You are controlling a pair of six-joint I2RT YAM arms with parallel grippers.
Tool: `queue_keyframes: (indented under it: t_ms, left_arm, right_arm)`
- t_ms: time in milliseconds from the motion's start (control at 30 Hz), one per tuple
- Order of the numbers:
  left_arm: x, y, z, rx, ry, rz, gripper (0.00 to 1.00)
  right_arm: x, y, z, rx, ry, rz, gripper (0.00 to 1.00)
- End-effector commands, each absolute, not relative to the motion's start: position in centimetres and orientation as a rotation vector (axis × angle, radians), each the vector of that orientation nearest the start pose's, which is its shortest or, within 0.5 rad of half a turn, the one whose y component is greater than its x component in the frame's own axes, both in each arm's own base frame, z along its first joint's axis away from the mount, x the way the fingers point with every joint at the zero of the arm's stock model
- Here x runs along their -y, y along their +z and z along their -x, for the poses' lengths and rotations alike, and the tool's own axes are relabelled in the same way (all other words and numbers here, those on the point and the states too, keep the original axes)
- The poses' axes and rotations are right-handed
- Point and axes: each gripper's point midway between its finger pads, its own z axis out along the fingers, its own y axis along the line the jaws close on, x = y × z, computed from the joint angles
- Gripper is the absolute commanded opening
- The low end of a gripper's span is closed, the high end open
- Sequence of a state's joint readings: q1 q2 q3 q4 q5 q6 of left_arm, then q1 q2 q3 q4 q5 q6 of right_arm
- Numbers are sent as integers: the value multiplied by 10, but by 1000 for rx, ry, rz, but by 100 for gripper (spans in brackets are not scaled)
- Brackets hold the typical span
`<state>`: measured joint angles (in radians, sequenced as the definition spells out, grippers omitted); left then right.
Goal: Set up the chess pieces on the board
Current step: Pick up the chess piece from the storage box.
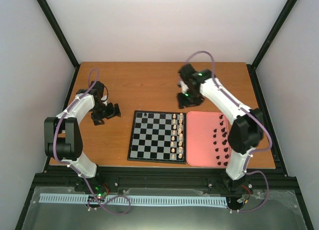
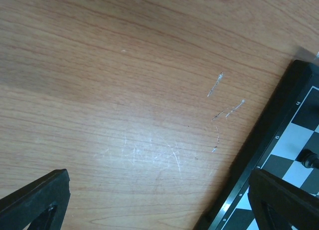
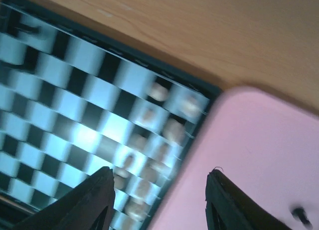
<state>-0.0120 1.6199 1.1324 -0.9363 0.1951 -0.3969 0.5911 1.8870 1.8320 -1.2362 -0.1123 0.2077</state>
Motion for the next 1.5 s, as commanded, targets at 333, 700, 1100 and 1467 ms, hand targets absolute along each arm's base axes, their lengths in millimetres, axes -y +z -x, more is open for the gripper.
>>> queue_keyframes:
  t_ms: [333,700,1100,1467]
  left_arm:
    - [40,94,-325,-2914,-378,535,100]
    - [40,90,-323,-2926,-381,533,100]
    - [41,84,-323,-2942,-387,540,100]
    - [40,80,-325,-2954,-378,551,100]
  right_arm:
    - [-89,63,-248,-3163,142,-13,51]
    - [-55,63,-251,-3090,52,-195,51]
    - [-35,51,-280,-3089,38,-277,46]
    - [-36,34,-291,-3124,38,-240,32]
